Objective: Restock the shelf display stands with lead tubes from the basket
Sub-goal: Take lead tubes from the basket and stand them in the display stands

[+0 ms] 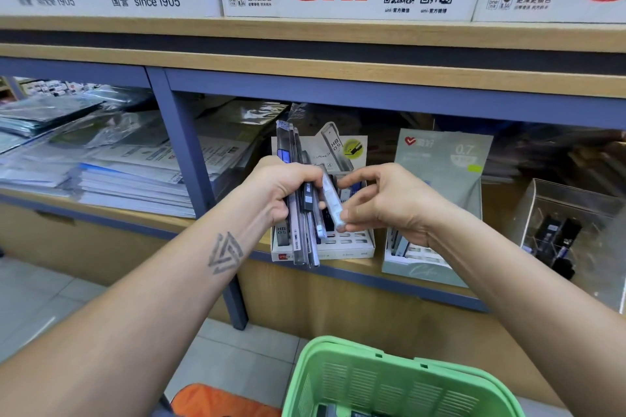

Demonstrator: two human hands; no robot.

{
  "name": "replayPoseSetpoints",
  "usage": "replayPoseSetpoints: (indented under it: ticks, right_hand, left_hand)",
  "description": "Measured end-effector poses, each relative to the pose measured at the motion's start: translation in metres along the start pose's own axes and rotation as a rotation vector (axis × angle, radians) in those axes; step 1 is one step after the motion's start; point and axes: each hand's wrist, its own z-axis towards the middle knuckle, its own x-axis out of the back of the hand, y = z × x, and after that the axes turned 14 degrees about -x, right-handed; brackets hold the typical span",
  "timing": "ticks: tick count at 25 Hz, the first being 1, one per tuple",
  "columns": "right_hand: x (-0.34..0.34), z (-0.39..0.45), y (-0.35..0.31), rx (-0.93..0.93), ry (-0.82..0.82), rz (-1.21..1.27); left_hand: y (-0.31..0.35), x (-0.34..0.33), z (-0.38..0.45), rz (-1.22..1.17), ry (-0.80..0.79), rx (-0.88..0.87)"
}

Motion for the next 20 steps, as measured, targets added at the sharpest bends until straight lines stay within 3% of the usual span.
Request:
replayPoseSetpoints:
  ticks: [6, 15, 20]
  right_hand:
    - [-0.002, 0.007, -0.005, 0.019, -0.014, -0.088]
    - [0.014, 0.013, -0.007, 0.14, 0.192, -0.192]
    - [0.025, 0.01, -0.028, 0.107, 0.162, -0.277]
  left_hand:
    - [0.0, -0.005, -0.006, 0.005, -0.056, -0.037]
    - [0.001, 0.005, 0.003, 0.031, -0.035, 0.019]
    - [0.002, 0.004, 0.001, -0.024, -0.043, -0.011]
